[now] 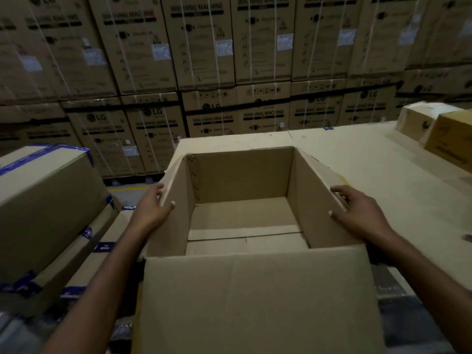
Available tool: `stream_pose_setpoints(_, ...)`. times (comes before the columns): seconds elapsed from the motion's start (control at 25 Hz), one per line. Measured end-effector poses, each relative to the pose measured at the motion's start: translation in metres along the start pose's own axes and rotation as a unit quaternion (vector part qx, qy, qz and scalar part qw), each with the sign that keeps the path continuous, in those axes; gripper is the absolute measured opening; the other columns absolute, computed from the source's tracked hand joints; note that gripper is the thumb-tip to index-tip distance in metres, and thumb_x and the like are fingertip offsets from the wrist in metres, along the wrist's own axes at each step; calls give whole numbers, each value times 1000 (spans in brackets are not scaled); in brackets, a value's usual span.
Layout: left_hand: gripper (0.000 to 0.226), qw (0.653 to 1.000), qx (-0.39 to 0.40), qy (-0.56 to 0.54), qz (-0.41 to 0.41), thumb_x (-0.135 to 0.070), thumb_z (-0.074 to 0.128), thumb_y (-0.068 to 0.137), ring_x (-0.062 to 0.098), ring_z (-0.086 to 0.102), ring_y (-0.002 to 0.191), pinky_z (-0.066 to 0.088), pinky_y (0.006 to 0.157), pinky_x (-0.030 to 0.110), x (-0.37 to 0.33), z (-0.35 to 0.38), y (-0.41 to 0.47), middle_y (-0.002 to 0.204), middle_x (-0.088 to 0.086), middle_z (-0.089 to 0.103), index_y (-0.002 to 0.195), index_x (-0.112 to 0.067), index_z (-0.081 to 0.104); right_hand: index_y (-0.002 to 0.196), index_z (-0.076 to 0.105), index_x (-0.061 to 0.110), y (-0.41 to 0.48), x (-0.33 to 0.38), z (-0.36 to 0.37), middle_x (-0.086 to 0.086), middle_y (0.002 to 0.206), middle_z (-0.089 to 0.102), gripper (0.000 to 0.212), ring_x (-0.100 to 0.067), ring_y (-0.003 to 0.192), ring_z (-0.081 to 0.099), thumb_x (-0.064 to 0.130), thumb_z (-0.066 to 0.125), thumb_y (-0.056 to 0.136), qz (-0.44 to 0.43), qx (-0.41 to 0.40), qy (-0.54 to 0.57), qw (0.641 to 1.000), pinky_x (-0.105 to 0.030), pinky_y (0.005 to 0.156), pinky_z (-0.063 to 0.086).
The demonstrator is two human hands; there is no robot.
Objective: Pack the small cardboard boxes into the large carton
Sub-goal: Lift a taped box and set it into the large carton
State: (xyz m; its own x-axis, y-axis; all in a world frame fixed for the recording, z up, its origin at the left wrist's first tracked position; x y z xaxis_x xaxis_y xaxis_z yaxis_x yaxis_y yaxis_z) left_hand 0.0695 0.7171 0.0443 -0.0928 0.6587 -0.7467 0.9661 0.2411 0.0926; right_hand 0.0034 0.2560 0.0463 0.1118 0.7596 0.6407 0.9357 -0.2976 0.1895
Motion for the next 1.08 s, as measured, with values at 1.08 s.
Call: stream_pose_setpoints(1.08,40,964,94,-230,96,-23,73,94,-2,63,111,56,96,30,-178,316,-464,119,-19,66,128,-38,58,123,66,28,-264,-235,-153,10,111,73,41,-1,99,70,8,78,89,74,-44,318,944,-18,85,57)
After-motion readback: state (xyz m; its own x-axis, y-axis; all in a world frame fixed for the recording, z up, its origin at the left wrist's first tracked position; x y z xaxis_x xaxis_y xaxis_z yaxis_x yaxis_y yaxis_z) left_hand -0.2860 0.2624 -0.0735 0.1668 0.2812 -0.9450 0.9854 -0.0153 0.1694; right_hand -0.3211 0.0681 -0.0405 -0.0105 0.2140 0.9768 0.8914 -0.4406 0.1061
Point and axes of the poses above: each hand's wrist, its own y-axis towards the middle knuckle, its own z-axis out of the palm, x = y × z, the point moved 1 cm from there along y, towards the middle knuckle
